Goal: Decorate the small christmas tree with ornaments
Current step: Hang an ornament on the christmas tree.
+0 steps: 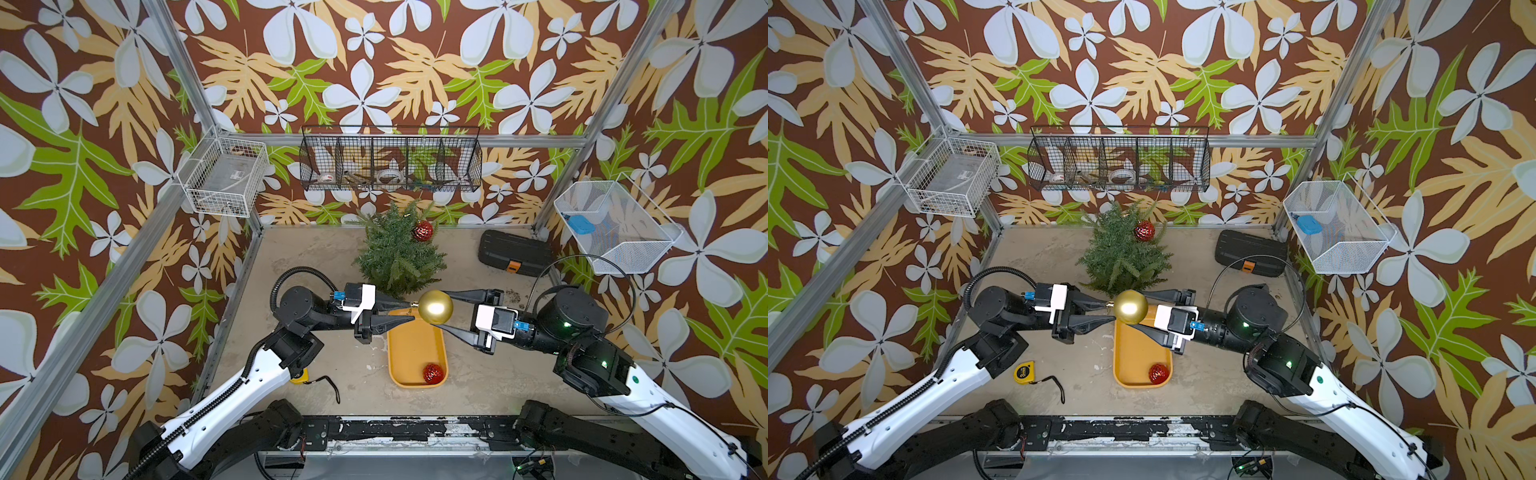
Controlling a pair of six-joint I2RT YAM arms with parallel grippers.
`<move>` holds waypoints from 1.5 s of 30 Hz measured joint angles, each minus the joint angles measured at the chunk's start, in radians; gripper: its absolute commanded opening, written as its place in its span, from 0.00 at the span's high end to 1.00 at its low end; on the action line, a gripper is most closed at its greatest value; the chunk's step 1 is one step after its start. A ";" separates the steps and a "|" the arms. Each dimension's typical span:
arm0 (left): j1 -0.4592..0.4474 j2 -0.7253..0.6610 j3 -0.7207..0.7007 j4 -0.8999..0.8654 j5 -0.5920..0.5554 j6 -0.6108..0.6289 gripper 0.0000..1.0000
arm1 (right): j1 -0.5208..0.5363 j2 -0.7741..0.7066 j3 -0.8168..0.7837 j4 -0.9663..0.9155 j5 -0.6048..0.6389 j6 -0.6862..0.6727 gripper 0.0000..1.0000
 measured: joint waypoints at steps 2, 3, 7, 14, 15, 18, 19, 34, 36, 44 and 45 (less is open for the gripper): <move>0.000 -0.003 0.000 -0.011 -0.006 0.003 0.85 | 0.000 0.000 0.000 0.000 0.000 0.000 0.70; 0.000 -0.003 0.000 -0.018 -0.010 0.010 0.86 | 0.000 0.000 -0.001 0.000 0.000 0.000 0.70; 0.000 -0.011 0.012 -0.060 -0.028 0.040 0.90 | 0.000 0.003 -0.005 -0.003 0.001 0.000 0.70; -0.002 -0.034 0.085 -0.288 -0.164 0.185 1.00 | 0.002 0.028 0.009 -0.051 0.087 0.025 0.76; -0.002 -0.037 0.089 -0.323 -0.197 0.208 1.00 | 0.002 0.029 0.005 -0.059 0.113 0.032 0.76; -0.002 -0.043 0.091 -0.420 -0.292 0.266 1.00 | 0.002 0.031 -0.014 -0.060 0.180 0.057 0.76; -0.002 -0.044 0.090 -0.446 -0.319 0.280 1.00 | 0.002 0.032 -0.025 -0.060 0.199 0.062 0.76; 0.002 -0.021 0.059 -0.583 -0.643 0.373 1.00 | -0.002 0.109 -0.127 -0.025 0.423 0.127 0.77; 0.008 -0.014 0.059 -0.591 -0.653 0.385 1.00 | -0.003 0.121 -0.129 -0.011 0.432 0.131 0.77; 0.017 0.009 0.061 -0.597 -0.676 0.386 1.00 | -0.026 0.156 -0.128 0.021 0.449 0.145 0.77; 0.018 0.014 0.063 -0.595 -0.675 0.386 1.00 | -0.032 0.165 -0.127 0.031 0.442 0.151 0.77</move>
